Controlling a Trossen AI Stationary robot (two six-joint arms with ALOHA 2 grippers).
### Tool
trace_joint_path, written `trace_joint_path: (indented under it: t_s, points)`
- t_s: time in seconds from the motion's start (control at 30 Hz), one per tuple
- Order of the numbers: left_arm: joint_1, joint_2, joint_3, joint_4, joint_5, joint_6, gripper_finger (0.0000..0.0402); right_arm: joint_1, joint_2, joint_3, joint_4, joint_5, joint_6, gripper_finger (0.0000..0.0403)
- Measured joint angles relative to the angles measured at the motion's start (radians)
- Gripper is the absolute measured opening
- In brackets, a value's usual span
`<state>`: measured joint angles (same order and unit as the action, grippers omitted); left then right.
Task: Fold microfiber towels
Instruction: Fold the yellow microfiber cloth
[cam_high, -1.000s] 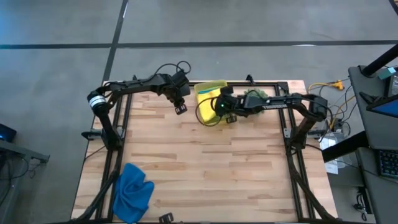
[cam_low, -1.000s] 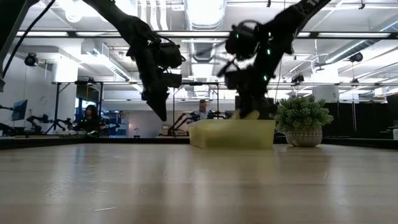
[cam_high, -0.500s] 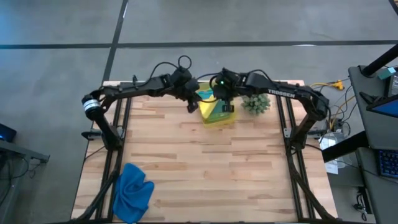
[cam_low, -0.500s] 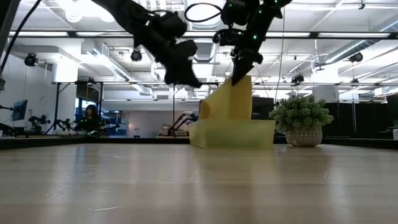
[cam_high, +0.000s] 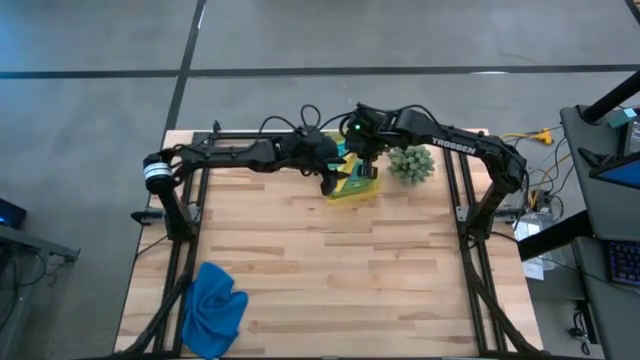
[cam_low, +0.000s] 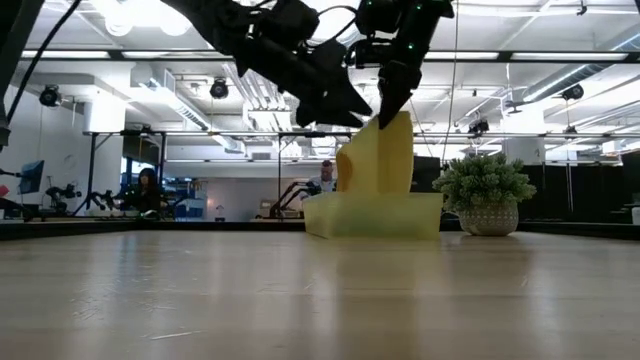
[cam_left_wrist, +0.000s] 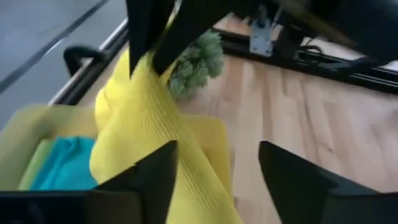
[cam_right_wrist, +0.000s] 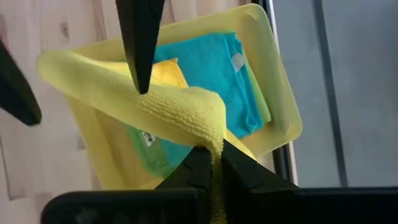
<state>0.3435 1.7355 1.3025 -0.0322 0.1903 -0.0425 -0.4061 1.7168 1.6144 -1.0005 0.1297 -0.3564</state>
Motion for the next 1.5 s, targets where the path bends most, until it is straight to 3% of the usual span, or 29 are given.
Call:
trace_joint_path:
  t_s: [0.13, 0.27, 0.93, 1.03, 1.1, 1.27, 1.5]
  points:
    - [-0.02, 0.02, 0.0, -0.003, -0.141, -0.031, 0.025, 0.0, 0.0, 0.004, -0.026, -0.003, 0.017, 0.0012]
    - [-0.037, 0.025, 0.0, -0.023, -0.279, -0.031, 0.0258, 0.0, 0.0, 0.011, -0.054, -0.003, 0.017, 0.0012]
    - [-0.088, 0.072, 0.007, -0.01, -0.271, -0.11, 0.0255, -0.03, 0.0, 0.051, -0.066, 0.001, 0.008, 0.0012]
    - [-0.089, 0.085, 0.007, -0.068, -0.306, -0.11, 0.0229, -0.031, 0.0, 0.051, -0.07, 0.001, 0.008, 0.0012]
    - [-0.088, 0.085, 0.007, -0.128, -0.339, -0.109, 0.0189, -0.031, 0.0, 0.051, -0.078, 0.001, 0.004, 0.0012]
    - [-0.082, 0.059, 0.008, -0.223, -0.355, 0.002, 0.003, -0.031, 0.0, 0.051, -0.088, -0.002, -0.02, 0.0012]
    - [-0.036, -0.023, 0.06, -0.342, -0.378, 0.212, 0.0003, -0.04, -0.006, 0.054, -0.096, -0.037, -0.117, 0.0012]
